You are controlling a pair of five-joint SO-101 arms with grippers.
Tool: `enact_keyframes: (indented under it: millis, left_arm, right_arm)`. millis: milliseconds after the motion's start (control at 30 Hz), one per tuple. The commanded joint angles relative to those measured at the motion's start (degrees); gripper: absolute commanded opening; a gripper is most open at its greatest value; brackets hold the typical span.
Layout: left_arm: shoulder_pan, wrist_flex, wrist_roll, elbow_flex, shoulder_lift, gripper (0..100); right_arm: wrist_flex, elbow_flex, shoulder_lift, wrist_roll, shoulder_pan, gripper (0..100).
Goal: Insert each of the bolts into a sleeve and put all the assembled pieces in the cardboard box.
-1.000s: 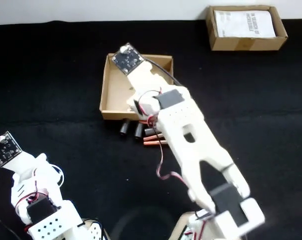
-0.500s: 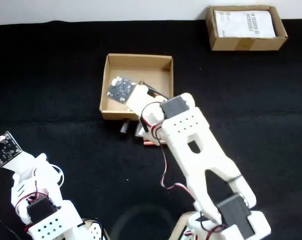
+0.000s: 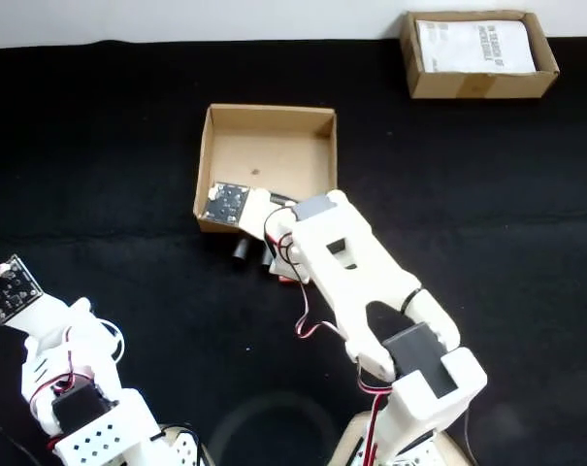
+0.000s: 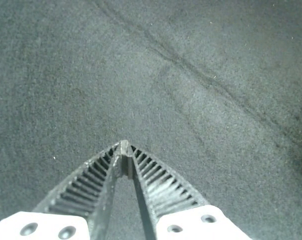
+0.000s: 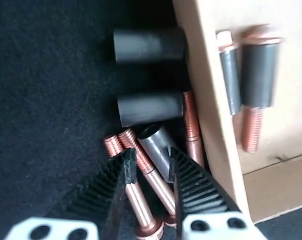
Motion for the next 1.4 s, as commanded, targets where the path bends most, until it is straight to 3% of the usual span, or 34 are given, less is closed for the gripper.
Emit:
enact_keyframes:
  millis: [0,633,733,800,933,1200,1367]
  left_arm:
    - [0.75,-1.14,0.26,1.01,-0.40,1]
    - [0.75,-0.97,0.26,1.01,-0.57,1]
    - [0.75,-0.97,0.26,1.01,-0.57,1]
    - [0.75,-0.97,0.26,1.01,-0.57,1]
    - [0.75,-1.05,0.26,1.01,-0.40,1]
    - [1.01,-0.97,0.00,1.01,-0.40,1]
    - [1.10,-0.88,-0.09,1.01,-0.31,1]
  right_arm:
    - [-0.92,-0.13,0.13,0.53,1.10,9.4]
    - [-3.65,-6.46,13.93,0.79,3.21,8.9]
    - [-3.56,-6.46,14.29,0.62,3.30,0.0]
    - [-3.30,-7.34,13.93,0.53,3.56,0.8]
    - [3.91,-14.46,10.24,-0.53,5.67,0.7]
    - [22.11,-34.77,-2.51,-10.02,10.86,0.7]
    - [32.57,-40.22,-12.70,-15.12,14.55,0.7]
